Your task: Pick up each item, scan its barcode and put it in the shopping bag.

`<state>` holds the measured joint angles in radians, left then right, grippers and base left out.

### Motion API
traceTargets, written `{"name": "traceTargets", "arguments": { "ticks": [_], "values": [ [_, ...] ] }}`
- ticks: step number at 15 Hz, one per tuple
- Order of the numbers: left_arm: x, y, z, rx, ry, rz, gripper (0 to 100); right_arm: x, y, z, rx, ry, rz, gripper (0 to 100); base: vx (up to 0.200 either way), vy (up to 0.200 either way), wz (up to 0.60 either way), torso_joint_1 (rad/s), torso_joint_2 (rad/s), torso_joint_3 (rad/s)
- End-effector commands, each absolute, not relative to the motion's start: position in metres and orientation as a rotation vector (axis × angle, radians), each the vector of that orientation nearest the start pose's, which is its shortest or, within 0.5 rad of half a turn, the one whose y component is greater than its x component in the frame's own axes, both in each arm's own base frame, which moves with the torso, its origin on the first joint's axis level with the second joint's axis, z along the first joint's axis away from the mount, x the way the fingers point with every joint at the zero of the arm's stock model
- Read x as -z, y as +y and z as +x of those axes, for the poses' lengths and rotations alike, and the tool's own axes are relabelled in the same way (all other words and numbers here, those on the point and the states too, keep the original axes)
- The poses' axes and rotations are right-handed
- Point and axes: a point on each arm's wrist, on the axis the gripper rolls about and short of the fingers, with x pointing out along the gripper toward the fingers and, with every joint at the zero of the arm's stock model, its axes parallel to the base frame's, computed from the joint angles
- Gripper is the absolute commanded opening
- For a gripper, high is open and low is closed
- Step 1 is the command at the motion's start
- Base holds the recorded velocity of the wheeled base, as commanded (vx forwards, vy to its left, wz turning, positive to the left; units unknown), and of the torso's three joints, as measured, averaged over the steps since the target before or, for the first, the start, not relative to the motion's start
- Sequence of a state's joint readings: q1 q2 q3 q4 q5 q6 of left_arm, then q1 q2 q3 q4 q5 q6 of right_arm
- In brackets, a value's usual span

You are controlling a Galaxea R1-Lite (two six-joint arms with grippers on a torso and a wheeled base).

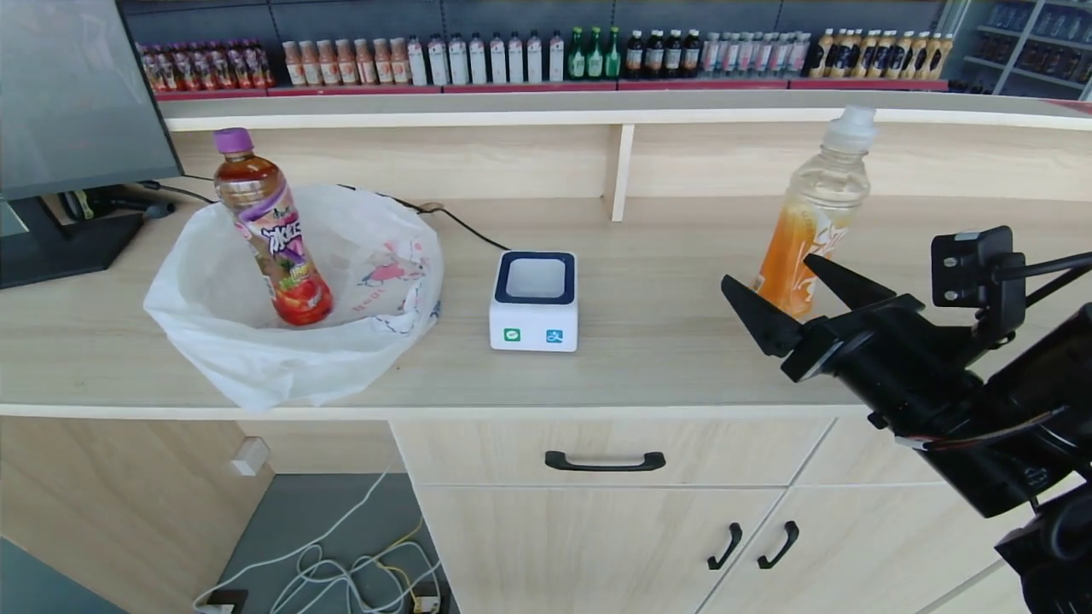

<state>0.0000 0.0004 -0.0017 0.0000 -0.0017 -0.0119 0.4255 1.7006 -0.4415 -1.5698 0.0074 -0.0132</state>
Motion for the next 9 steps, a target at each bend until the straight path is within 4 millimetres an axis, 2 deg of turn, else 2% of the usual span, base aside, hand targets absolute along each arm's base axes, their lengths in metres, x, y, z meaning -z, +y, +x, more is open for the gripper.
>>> {"name": "traceTargets", "arguments": {
  "ticks": [1,4,9],
  "values": [
    [-0.076,0.0,-0.023,0.002,-0.002,-0.012,100,-0.183,0.107,0.237,-0.426,-0.298,0.049,100,0.0,-0.2,0.0,0.002,0.01,0.002],
    [-0.076,0.0,-0.023,0.002,-0.002,-0.011,100,-0.181,0.107,0.237,-0.426,-0.289,0.047,100,0.0,-0.2,0.0,0.004,0.0,0.004],
    [-0.076,0.0,-0.023,0.002,-0.002,-0.011,100,-0.175,0.105,0.251,-0.387,-0.284,-0.009,100,0.0,0.0,0.0,0.0,0.0,0.0]
  ]
}}
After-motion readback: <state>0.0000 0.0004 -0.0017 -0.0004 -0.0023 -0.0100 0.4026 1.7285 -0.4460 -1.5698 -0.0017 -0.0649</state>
